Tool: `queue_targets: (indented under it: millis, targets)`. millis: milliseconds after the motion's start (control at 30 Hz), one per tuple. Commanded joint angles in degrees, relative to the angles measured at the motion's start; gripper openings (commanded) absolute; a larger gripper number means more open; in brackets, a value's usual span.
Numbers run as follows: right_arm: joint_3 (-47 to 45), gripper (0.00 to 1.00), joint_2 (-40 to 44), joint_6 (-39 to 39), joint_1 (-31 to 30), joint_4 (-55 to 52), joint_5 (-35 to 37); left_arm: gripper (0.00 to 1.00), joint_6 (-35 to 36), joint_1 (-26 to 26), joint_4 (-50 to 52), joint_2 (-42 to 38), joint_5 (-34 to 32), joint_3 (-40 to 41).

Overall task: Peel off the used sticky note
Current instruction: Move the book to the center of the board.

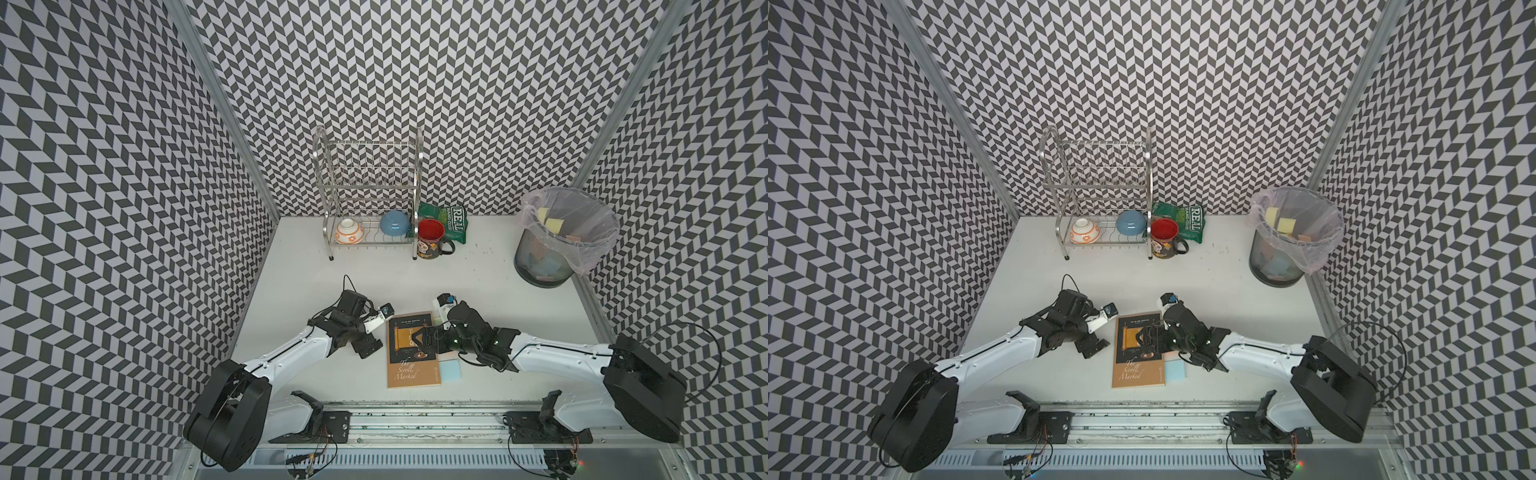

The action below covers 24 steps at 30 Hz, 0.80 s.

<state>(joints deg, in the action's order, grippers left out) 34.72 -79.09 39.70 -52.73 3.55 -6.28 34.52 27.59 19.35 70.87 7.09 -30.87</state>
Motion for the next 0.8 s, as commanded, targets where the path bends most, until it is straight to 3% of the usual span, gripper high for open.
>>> queue_targets:
  millis: [0,67,133,233,300,433,600,767]
  targets:
    - [0.76,0.92,0.17,0.77,-1.21,-2.21,0.72,0.96,0.11,0.9,-0.54,0.15,-0.63,1.28]
    - [0.26,0.87,1.01,0.84,-2.14,-3.43,1.78,0.92,-0.21,1.5,-1.25,0.46,-1.08,1.74]
    - [-0.27,0.72,1.98,0.42,-3.72,-4.55,2.34,0.83,-0.53,2.07,-1.91,0.86,-1.27,1.99]
    - [-0.61,0.5,3.68,-1.05,-8.31,-6.71,4.74,0.63,-0.92,2.75,-2.66,1.74,-1.26,2.31]
    - [-1.22,0.45,4.64,-2.0,-11.91,-7.25,6.14,0.5,-1.28,3.13,-3.3,2.13,-1.37,2.44]
    - [-3.47,0.45,5.19,-3.53,-17.77,-5.97,4.26,0.42,-1.94,3.75,-4.34,2.63,-1.63,2.48]
    - [-4.47,0.45,2.0,-4.81,-23.87,-3.88,0.52,0.44,-2.67,4.05,-5.23,3.13,-1.82,2.31]
    - [-4.11,0.45,-0.9,-4.52,-24.79,-3.57,0.97,0.45,-3.1,4.13,-5.46,3.79,-2.58,2.13]
